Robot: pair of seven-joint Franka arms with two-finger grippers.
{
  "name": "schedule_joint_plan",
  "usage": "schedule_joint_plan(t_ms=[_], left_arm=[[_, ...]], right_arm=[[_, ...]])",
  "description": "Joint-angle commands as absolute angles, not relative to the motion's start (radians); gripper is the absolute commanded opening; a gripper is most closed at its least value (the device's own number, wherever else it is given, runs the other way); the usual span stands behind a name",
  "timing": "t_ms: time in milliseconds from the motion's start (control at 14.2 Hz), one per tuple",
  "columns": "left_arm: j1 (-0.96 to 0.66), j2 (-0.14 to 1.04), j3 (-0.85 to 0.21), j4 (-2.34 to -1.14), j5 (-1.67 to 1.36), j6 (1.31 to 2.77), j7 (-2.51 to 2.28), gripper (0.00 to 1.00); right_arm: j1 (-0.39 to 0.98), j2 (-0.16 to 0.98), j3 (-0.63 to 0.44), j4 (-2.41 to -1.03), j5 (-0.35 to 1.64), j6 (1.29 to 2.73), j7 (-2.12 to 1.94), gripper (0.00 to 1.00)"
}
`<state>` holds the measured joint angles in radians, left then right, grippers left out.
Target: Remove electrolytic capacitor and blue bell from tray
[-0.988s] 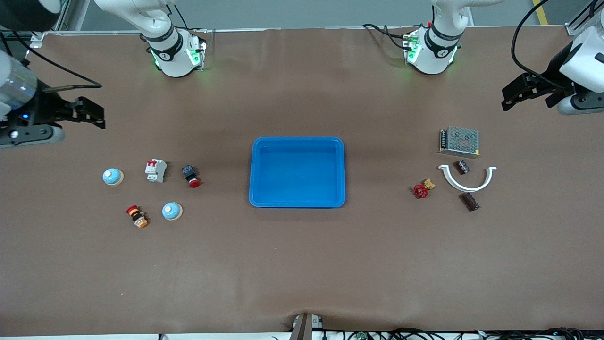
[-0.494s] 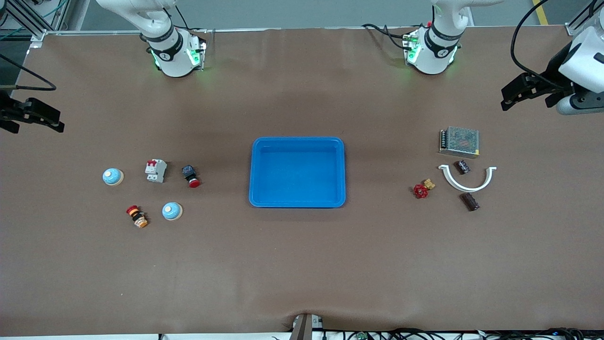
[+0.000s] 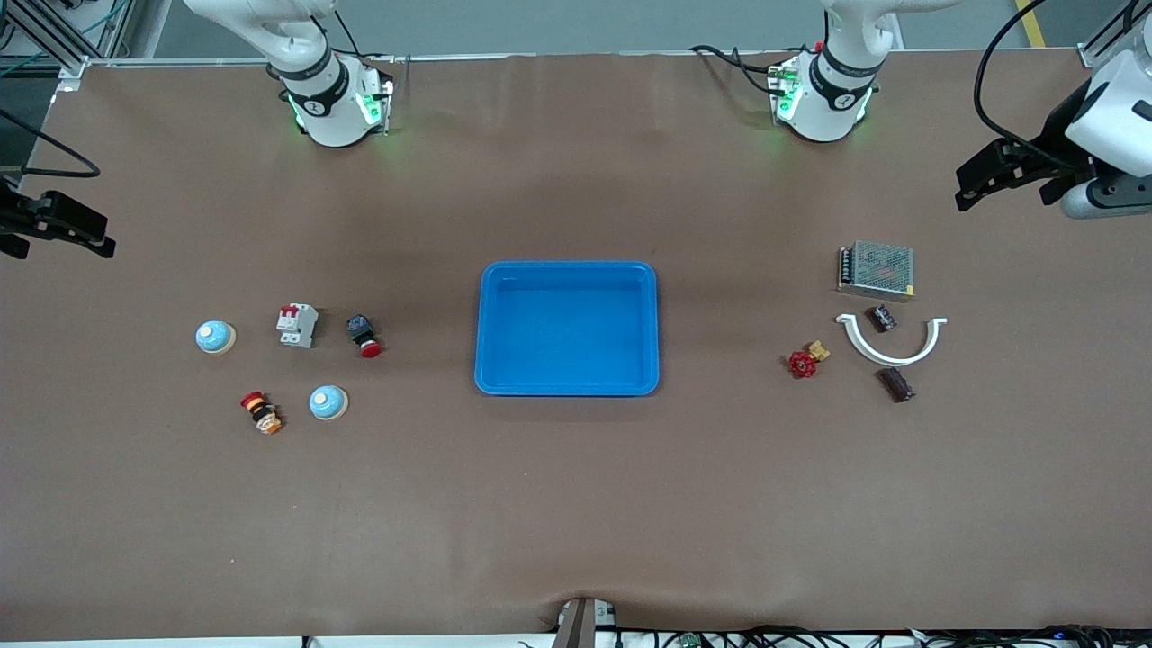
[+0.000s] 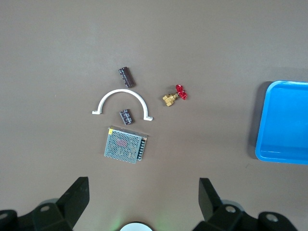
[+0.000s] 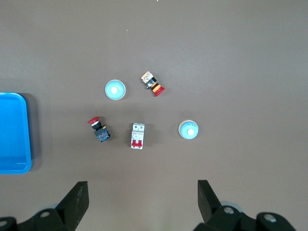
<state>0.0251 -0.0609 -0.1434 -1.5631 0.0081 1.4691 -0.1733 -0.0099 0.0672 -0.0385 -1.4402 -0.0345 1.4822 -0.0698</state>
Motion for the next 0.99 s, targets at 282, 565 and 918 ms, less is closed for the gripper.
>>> schedule_joint_plan(t_ms=[282,565,918], left_arm=[[0.029,-0.087,-0.144,-1.578,0.002,1.454,-0.156,1.00],[0.029,-0.087,-0.144,-1.577,0.002,1.454,-0.150,1.00],[0.032,-0.084,-0.143,-1.572,0.002,1.454,-0.146,1.00]], right_arm=[[-0.026,0.087,-0.023,-1.408,-0.021,1.496,-0.067,1.00],[-0.028,0.089,-0.023,-1.408,-0.021,1.496,-0.067,1.00],[-0.025,0.089,-0.023,-1.408,-0.020,1.496,-0.063,1.00]])
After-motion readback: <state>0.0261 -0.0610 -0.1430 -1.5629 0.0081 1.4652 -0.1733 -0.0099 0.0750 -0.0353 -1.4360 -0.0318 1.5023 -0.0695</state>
